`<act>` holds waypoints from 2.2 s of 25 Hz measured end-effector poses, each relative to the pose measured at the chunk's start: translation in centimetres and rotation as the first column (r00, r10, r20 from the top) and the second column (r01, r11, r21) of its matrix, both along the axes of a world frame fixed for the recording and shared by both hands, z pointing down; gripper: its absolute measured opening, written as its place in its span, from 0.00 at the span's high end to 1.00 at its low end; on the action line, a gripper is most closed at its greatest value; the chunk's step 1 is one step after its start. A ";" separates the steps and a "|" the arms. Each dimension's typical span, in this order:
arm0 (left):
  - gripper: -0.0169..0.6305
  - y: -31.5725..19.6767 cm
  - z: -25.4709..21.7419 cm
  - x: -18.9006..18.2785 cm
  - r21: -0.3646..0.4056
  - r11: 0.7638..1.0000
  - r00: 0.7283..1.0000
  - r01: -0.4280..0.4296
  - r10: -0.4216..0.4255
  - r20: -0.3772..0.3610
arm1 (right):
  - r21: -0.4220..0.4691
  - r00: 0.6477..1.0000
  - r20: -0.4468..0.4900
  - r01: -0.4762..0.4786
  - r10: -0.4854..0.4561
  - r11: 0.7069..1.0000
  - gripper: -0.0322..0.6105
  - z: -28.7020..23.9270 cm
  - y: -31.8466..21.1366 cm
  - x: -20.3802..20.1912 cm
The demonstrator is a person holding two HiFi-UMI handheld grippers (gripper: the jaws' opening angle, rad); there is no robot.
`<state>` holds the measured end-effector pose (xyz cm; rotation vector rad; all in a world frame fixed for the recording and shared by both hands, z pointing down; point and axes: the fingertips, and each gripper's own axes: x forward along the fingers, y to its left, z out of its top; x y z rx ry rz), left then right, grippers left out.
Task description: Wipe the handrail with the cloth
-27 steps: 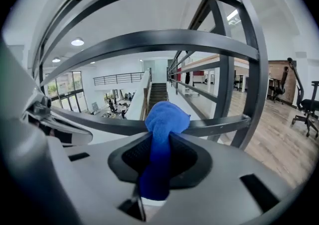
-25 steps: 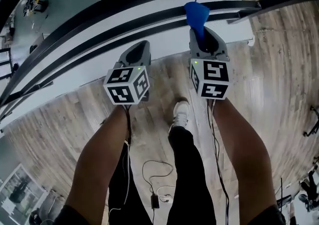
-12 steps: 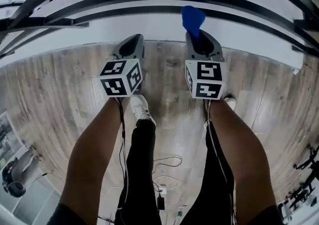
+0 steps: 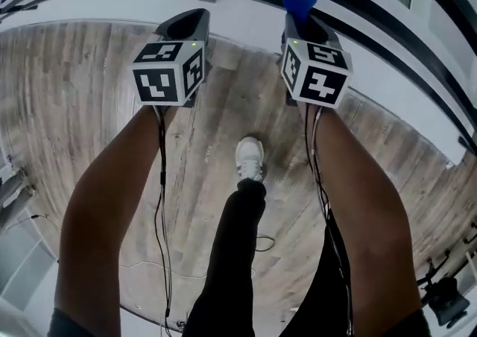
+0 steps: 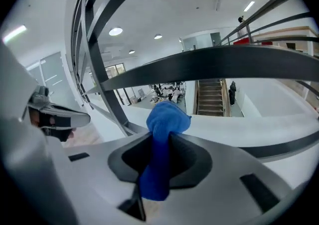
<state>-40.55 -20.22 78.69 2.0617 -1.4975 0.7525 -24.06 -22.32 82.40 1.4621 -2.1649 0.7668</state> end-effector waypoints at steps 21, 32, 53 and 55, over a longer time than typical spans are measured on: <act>0.97 1.2 5.0 -15.3 -0.035 0.997 0.998 0.065 -0.065 0.023 | -0.036 0.999 0.019 0.043 -0.042 0.998 0.80 6.7 -7.3 -19.8; 0.97 1.4 5.5 -9.2 -0.047 0.997 0.999 0.053 -0.052 0.005 | -0.071 0.997 -0.064 0.035 -0.040 0.997 0.80 6.7 -4.6 -11.8; 0.97 2.2 7.0 18.1 -0.080 0.983 0.987 -0.162 0.161 -0.025 | -0.076 0.985 -0.073 -0.161 0.156 0.984 0.80 6.6 0.7 17.4; 0.97 2.4 7.1 21.0 -0.082 0.980 0.983 -0.181 0.179 -0.028 | -0.073 0.983 -0.082 -0.172 0.166 0.982 0.80 6.6 1.3 20.4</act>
